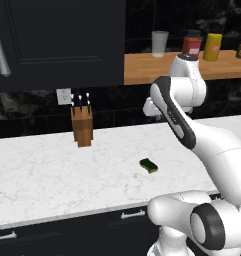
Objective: Pick up the sponge from the counter and clean the cutting board by briefly scrubbing or pressing down on the cutting board. Once finished, release the sponge.
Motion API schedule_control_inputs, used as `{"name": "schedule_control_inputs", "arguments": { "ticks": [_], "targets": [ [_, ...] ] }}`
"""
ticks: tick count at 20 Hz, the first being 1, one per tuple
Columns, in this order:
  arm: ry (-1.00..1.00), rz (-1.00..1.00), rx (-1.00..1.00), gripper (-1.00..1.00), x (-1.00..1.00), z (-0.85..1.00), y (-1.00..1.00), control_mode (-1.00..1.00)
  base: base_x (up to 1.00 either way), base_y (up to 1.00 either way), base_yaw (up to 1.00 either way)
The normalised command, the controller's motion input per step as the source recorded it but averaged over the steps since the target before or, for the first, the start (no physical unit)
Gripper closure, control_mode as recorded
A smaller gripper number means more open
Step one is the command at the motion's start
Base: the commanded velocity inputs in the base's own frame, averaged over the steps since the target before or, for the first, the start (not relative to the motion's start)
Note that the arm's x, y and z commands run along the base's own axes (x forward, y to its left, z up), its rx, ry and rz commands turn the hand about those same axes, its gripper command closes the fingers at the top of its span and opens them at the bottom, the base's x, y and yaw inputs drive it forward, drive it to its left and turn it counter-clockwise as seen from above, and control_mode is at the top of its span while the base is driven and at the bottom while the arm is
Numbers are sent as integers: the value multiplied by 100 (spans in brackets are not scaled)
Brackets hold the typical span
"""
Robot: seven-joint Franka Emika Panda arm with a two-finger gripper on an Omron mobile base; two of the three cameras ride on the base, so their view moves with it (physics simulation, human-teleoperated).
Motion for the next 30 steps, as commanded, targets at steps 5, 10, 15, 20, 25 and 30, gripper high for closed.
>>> {"name": "schedule_control_inputs", "arguments": {
  "ticks": [5,10,15,20,25,30],
  "targets": [
    [-8,0,0,-100,-41,-1,2,-100,0,0,0],
    [0,2,-4,-100,-39,-20,7,-100,0,0,0],
    [7,9,-10,-100,1,-48,19,-100,0,0,0],
    [7,14,-8,-100,8,-55,13,-100,0,0,0],
    [-1,11,-1,-100,20,-32,0,-100,0,0,0],
    [-2,9,0,-100,30,-32,-4,-100,0,0,0]
  ]
}}
